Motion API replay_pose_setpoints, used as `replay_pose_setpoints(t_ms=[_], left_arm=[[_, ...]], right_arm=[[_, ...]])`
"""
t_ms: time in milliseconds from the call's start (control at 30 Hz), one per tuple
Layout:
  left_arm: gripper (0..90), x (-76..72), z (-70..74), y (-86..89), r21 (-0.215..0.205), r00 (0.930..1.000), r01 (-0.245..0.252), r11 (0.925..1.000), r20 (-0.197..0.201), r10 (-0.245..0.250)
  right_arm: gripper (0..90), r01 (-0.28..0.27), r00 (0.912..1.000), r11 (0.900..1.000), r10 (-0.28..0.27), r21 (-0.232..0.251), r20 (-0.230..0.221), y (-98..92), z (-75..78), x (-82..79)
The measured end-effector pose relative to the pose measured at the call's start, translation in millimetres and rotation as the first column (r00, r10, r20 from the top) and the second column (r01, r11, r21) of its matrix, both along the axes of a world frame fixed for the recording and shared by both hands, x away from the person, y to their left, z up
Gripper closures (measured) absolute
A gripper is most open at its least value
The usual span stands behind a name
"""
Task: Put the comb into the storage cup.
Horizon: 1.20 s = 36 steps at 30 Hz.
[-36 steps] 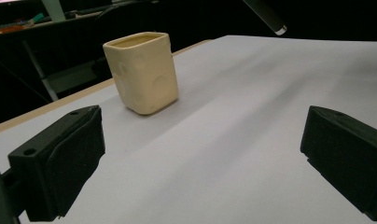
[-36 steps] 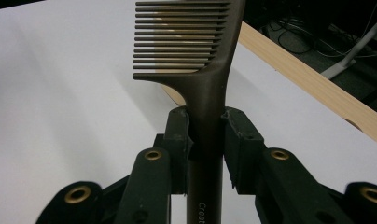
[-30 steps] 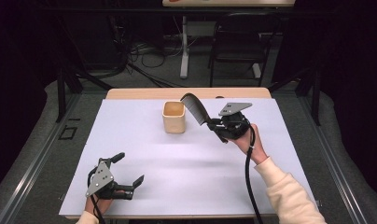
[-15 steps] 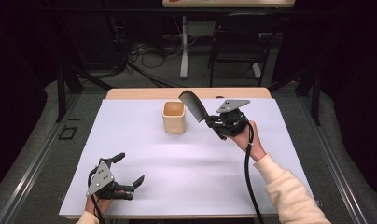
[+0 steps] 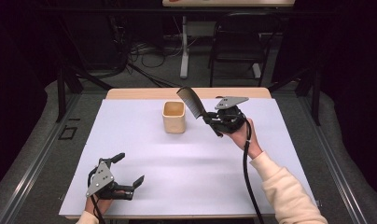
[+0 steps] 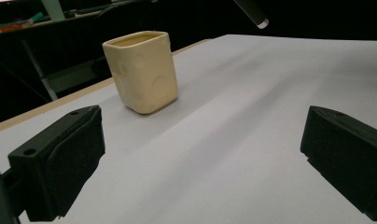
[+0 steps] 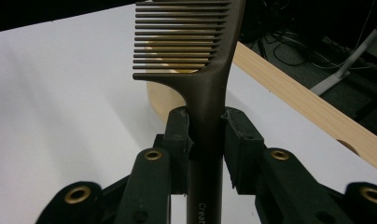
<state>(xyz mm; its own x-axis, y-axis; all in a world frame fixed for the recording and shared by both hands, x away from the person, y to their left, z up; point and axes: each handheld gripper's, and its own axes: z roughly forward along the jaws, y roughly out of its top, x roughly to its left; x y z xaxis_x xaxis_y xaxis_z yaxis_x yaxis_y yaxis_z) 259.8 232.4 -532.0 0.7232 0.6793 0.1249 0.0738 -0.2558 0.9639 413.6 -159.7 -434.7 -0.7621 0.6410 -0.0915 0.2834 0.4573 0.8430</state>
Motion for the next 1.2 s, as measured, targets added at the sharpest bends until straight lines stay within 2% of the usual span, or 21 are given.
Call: replay_pose_setpoints(t_ms=[400,1000,1200], left_arm=[[0.0,-0.4,0.1,-0.1,-0.003,1.0,0.0,1.0,-0.001,0.0],[0.0,-0.3,0.1,-0.1,-0.004,1.0,0.002,1.0,0.0,-0.002],[0.0,-0.3,0.3,0.4,-0.006,1.0,0.001,1.0,0.001,-0.001]], right_arm=[[72.4,0.0,1.0,1.0,0.0,0.005,0.009,7.1,2.2,3.9],[72.4,-0.002,0.998,0.999,-0.001,0.044,0.063,19.3,13.3,11.7],[72.4,-0.007,0.9975,0.999,0.003,0.051,0.07,25.9,12.7,15.2]])
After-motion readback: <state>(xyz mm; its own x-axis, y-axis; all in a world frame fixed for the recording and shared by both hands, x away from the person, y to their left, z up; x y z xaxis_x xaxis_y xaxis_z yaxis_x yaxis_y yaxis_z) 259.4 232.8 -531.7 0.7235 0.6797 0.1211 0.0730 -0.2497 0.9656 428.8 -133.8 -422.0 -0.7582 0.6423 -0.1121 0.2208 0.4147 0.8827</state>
